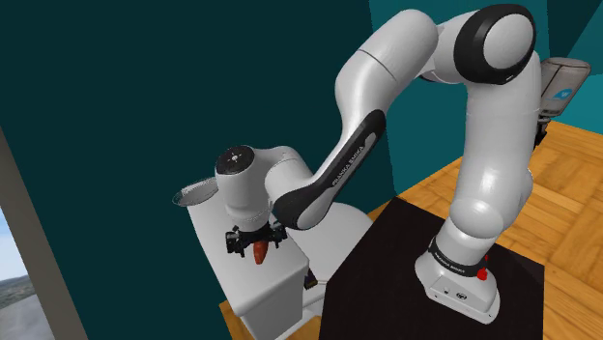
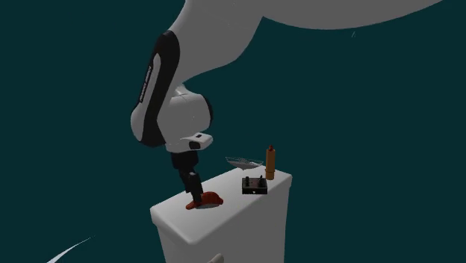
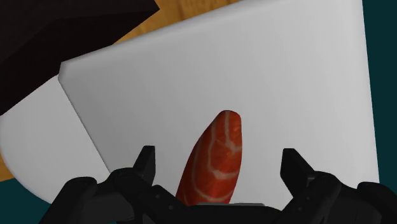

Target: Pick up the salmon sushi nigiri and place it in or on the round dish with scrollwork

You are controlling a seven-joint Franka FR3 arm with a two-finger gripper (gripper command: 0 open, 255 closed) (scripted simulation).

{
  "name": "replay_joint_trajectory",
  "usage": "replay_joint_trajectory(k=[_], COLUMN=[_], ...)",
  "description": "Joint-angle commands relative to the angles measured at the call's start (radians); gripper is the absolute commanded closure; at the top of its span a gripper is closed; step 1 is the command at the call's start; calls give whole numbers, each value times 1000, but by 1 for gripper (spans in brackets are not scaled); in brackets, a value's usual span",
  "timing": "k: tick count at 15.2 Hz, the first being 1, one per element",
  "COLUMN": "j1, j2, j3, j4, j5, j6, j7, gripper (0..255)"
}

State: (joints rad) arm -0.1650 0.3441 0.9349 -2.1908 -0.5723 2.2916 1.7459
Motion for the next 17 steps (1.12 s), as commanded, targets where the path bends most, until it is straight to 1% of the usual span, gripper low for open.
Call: replay_joint_trajectory(k=[1,4,11,12,17], j1=[20,38,38,38,38], j2=[30,59,59,59,59], j3=[-26,-53,-53,-53,-52], j4=[2,0,0,0,3], j5=[-37,-73,-73,-73,-71], j6=[15,34,34,34,31], j7=[24,47,47,47,45], gripper=[0,0,0,255,255])
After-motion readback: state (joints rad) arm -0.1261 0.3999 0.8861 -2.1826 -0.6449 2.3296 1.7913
